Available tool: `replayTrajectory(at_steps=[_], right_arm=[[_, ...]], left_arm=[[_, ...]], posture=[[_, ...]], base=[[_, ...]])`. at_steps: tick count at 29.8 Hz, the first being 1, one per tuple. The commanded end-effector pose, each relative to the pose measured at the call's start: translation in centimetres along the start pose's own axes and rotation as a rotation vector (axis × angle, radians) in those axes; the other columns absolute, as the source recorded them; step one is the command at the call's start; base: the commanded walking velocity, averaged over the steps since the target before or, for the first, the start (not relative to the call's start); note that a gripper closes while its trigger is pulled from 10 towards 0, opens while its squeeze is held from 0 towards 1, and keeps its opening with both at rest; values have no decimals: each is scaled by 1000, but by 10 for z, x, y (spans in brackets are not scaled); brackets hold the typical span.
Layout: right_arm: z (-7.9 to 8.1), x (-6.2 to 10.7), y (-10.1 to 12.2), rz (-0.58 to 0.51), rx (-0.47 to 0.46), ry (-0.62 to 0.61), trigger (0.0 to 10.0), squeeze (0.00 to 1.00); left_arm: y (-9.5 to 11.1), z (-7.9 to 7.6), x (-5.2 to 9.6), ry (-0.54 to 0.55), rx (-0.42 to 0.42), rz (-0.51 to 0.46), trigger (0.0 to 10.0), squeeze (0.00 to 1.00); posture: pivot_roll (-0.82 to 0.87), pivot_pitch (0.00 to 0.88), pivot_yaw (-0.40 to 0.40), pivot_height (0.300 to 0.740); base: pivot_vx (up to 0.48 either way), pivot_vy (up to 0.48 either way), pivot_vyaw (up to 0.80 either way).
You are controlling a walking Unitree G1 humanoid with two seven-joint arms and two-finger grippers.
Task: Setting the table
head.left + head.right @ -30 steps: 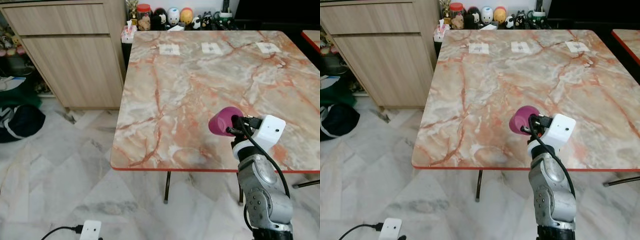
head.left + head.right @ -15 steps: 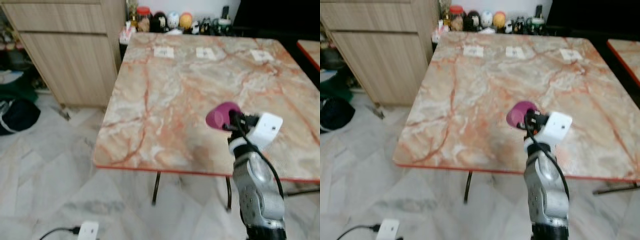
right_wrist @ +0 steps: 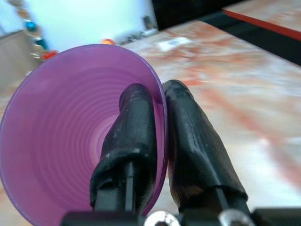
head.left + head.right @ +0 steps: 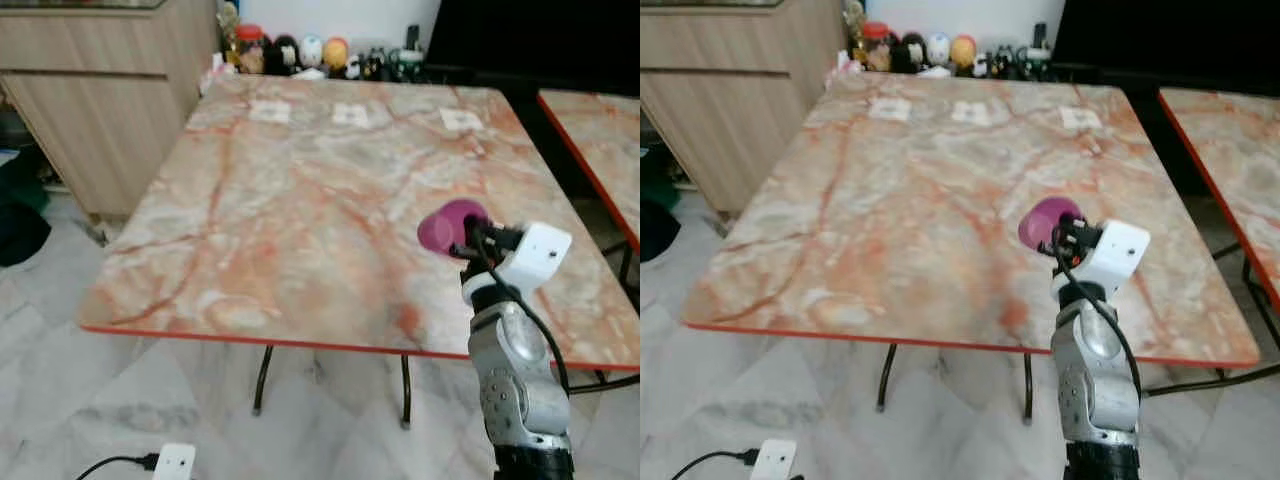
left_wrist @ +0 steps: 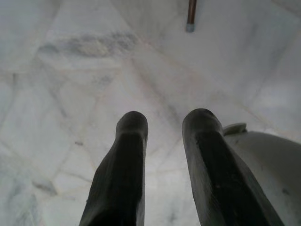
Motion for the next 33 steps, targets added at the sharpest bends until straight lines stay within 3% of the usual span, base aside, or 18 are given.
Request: replayTrajectory(at_steps=[1, 33], right_arm=[[-6, -1, 8, -32, 10, -19, 10000, 0], [-11, -3, 12, -54, 26, -42, 10000, 0]], left_arm=[[-9, -7, 2, -18, -13, 24, 10000, 0], [-6, -6, 2, -22, -7, 18, 10000, 0]], posture=[[-39, 58, -8, 740], [-43, 86, -8, 740]], base=[[0, -469, 0], [0, -469, 0]])
Point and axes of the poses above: a point about 5 cm out from each wrist's last joint towards the gripper, its own x axis pointing back from the gripper into the wrist, its own y axis along the axis of the wrist's last joint, z = x × y, the point moved 5 cm from there along -x, pointing out of the wrist towards the gripper, and after that the axes turned 5 degrees about -x, right-handed, at the moved point
